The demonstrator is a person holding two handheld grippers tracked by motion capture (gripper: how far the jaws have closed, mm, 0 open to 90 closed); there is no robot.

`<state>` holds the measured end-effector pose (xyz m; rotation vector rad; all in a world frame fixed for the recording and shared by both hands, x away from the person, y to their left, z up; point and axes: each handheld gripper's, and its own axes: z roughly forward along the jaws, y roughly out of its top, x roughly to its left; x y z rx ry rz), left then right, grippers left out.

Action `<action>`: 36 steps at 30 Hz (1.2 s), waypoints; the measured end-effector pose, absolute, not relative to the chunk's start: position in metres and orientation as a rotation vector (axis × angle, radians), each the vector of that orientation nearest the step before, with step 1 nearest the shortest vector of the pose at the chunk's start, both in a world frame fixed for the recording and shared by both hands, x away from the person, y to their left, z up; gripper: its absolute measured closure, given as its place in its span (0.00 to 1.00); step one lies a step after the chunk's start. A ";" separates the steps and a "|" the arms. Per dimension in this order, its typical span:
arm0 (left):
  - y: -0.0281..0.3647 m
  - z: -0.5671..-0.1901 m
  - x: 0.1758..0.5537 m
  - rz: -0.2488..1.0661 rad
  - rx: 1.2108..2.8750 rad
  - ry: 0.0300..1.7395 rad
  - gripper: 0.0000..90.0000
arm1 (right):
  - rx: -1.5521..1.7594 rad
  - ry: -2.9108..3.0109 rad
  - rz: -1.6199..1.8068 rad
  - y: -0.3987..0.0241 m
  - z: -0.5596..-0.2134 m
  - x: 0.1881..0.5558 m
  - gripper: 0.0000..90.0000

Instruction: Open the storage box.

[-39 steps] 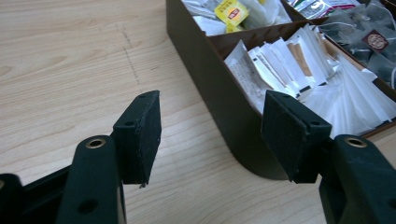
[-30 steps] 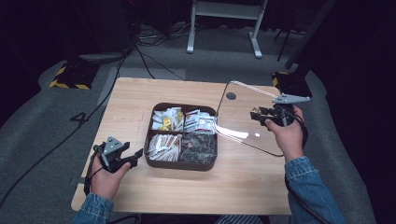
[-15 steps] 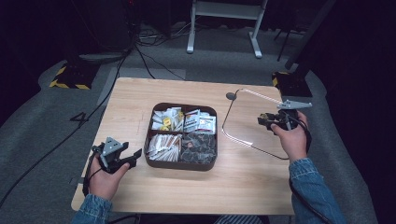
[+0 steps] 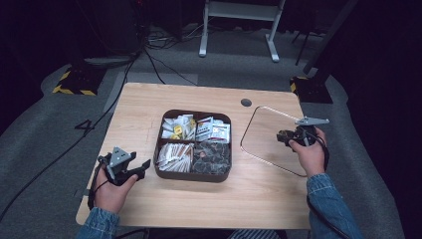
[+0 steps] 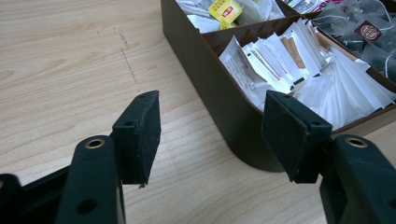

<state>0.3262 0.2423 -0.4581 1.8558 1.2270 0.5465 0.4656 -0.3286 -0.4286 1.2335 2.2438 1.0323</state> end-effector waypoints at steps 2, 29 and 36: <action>0.242 -0.458 0.326 0.547 1.858 1.227 0.43 | 1.244 2.243 1.030 -0.330 -0.433 0.466 0.65; 0.242 -0.459 0.326 0.553 1.859 1.226 0.42 | 1.296 2.271 0.986 -0.332 -0.484 0.464 0.65; 0.243 -0.459 0.324 0.553 1.855 1.229 0.42 | 1.290 2.265 0.978 -0.331 -0.489 0.464 0.65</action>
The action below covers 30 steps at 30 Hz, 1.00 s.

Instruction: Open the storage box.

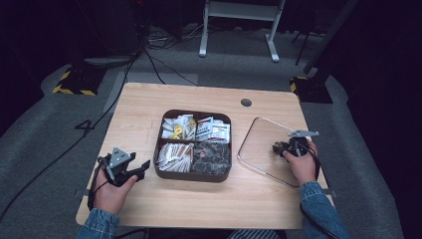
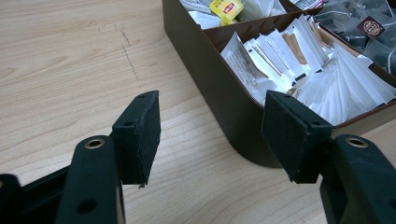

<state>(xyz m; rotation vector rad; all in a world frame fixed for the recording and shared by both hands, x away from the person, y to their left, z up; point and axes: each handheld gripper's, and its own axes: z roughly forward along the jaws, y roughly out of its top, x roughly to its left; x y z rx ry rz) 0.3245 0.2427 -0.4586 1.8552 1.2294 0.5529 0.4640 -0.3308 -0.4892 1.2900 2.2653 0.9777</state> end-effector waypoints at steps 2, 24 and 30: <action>0.242 -0.458 0.324 0.553 1.857 1.229 0.42 | 1.297 2.258 0.982 -0.330 -0.490 0.463 0.65; 0.241 -0.455 0.324 0.544 1.850 1.220 0.42 | 1.284 2.073 1.222 -0.325 -0.469 0.420 0.50; 0.240 -0.453 0.323 0.540 1.849 1.218 0.42 | 1.268 2.065 1.242 -0.324 -0.464 0.418 0.51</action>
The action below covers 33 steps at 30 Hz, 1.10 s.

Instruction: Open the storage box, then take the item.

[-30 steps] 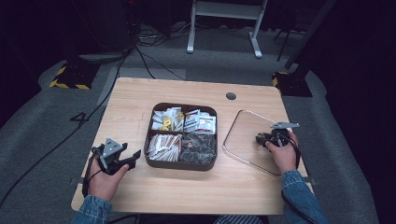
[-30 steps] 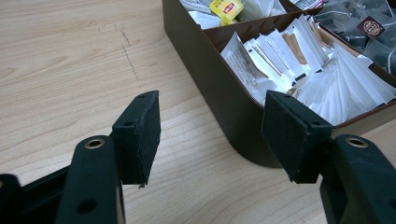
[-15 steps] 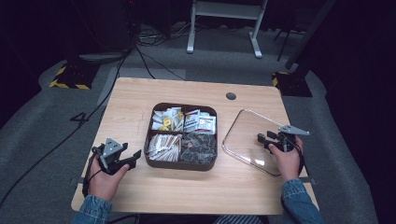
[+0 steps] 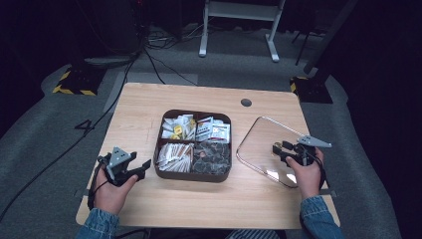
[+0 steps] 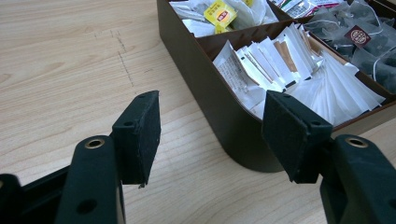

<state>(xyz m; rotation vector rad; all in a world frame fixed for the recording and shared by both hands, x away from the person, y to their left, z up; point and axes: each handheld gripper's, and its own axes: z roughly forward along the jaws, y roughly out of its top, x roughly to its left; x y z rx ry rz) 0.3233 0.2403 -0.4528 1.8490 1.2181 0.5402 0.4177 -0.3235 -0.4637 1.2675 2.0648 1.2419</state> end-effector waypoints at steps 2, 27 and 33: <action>0.239 -0.452 0.324 0.548 1.840 1.217 0.42 | 1.265 2.060 1.250 -0.324 -0.462 0.417 0.51; 0.189 -0.422 0.344 0.443 1.835 1.085 0.52 | 1.302 2.019 1.212 -0.347 -0.463 0.394 0.51; 0.180 -0.432 0.360 0.483 1.901 1.113 0.53 | 1.333 1.990 1.232 -0.357 -0.464 0.384 0.51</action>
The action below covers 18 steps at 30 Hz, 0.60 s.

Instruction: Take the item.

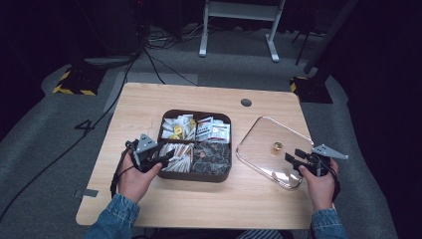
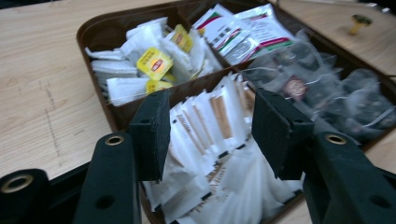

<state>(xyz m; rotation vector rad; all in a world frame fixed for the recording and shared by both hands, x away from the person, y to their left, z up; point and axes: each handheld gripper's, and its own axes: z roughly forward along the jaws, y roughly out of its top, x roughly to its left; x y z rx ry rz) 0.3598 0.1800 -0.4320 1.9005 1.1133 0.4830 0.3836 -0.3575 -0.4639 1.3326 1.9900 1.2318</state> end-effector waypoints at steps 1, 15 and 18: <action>0.180 -0.434 0.363 0.488 1.905 1.124 0.53 | 1.327 1.990 1.229 -0.358 -0.464 0.382 0.51; 0.172 -0.456 0.385 0.502 2.015 1.240 0.68 | 1.327 1.991 1.243 -0.364 -0.465 0.370 0.51; 0.171 -0.457 0.385 0.528 2.055 1.263 0.72 | 1.322 1.994 1.244 -0.364 -0.464 0.370 0.51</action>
